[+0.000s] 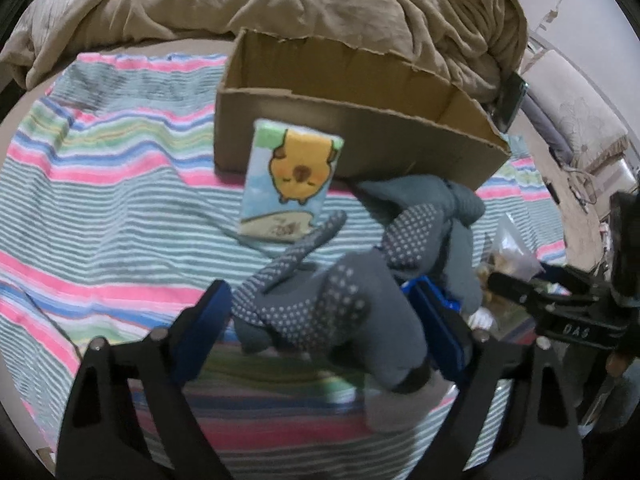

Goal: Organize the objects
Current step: 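Grasp the grey dotted gloves with the left gripper while the right grasps the snack bag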

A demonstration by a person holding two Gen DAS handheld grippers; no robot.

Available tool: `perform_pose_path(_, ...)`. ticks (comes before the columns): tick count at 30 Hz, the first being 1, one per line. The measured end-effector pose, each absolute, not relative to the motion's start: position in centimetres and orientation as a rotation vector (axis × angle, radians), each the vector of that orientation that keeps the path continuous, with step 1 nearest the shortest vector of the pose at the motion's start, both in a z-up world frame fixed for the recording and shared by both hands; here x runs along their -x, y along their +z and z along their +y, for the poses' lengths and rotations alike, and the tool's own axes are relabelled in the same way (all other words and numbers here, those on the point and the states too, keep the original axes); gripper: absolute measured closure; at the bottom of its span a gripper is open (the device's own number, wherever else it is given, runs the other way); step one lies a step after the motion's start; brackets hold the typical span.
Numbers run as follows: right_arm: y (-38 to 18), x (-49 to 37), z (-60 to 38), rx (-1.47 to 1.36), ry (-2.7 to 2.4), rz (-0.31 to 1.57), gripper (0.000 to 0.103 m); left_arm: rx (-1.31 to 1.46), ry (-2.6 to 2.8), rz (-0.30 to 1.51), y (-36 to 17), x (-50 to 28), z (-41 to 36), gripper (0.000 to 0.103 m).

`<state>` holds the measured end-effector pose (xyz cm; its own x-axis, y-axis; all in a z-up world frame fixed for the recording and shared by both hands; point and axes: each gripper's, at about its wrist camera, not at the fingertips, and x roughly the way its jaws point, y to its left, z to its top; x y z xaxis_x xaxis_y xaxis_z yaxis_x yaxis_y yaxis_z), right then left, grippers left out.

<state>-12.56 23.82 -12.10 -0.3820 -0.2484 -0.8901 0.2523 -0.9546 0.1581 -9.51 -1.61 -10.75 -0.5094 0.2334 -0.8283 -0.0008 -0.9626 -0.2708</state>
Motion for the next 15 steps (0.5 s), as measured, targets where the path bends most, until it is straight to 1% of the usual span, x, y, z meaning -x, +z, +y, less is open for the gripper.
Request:
perform_pose_path(1, -12.3, 12.6, 23.9, -1.541, -2.374, -0.011, 0.027, 1.471, 2.592, -0.369, -10.7, 9.4, -1.7, 0.017)
perform_pose_path(2, -12.4, 12.5, 24.0, -1.538, -2.361, -0.028, 0.035, 1.462, 2.595, -0.373, -10.6, 9.3, -1.8, 0.022)
perform_pose_path(3, -12.5, 12.5, 24.0, -1.535, -2.350, -0.042, 0.037, 1.454, 2.597, -0.375, -10.5, 9.1, -1.9, 0.024)
perform_pose_path(6, -12.4, 12.3, 24.0, -1.524, -2.343, -0.040, 0.042, 1.419, 2.595, -0.392, -10.0, 8.7, -2.2, 0.034)
perform_pose_path(8, -12.3, 12.2, 23.8, -1.518, -2.342, -0.036, 0.045, 1.401, 2.591, -0.395, -9.8, 8.7, -2.2, 0.043)
perform_pose_path(12, -11.9, 11.7, 24.3, -1.498, -2.347, -0.046, 0.049, 1.369, 2.583, -0.414, -9.7, 8.5, -2.2, 0.051)
perform_pose_path(13, -11.8, 11.6, 24.5, -1.493, -2.351, -0.049, 0.049, 1.359, 2.583, -0.414, -9.5, 8.5, -2.2, 0.055)
perform_pose_path(15, -11.5, 11.0, 24.7, -1.483, -2.360, -0.054, 0.049, 1.345, 2.587, -0.411, -9.3, 8.5, -2.1, 0.057)
